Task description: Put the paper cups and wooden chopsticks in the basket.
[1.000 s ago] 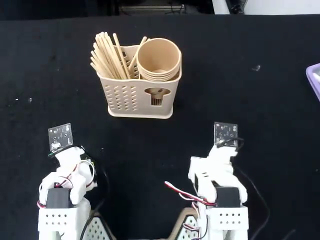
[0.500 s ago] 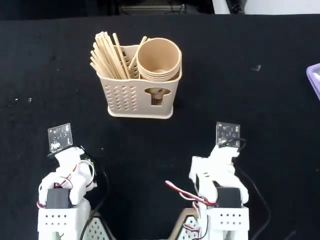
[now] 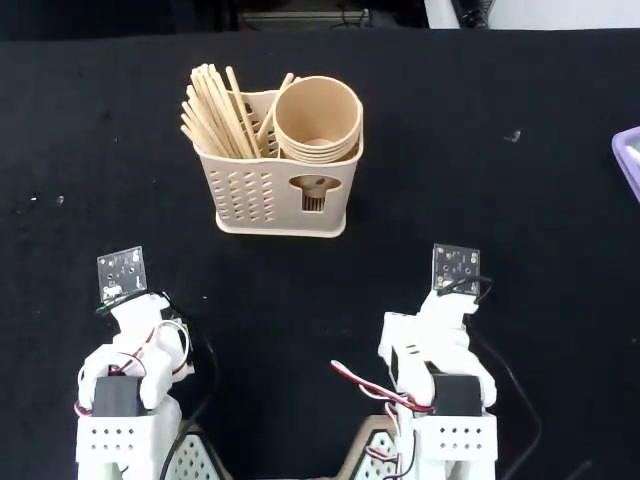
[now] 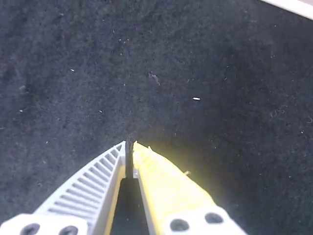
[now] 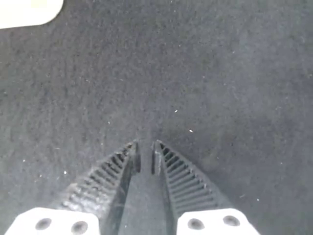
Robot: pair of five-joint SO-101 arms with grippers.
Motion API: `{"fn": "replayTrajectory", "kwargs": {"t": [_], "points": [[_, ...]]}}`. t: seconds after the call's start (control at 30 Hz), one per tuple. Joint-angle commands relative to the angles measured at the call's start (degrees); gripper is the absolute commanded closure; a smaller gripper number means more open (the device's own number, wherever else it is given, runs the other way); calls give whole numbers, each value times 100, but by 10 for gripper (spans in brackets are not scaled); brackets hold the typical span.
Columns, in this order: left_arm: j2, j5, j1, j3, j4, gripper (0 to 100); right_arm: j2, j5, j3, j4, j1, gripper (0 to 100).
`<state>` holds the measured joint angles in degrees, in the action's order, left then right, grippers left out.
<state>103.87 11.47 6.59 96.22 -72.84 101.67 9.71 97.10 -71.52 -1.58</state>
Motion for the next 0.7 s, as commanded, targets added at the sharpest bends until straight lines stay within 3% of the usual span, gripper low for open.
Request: {"fn": "replayTrajectory", "kwargs": {"t": [0.0,0.33,0.67], "points": [[53,-53,48,119,-9,970,92,-62,-22,-18,-53,939],[53,-62,497,119,-9,970,92,-62,-22,-18,-53,939],[53,-26,497,119,-9,970,92,-62,-22,-18,-62,939]]}}
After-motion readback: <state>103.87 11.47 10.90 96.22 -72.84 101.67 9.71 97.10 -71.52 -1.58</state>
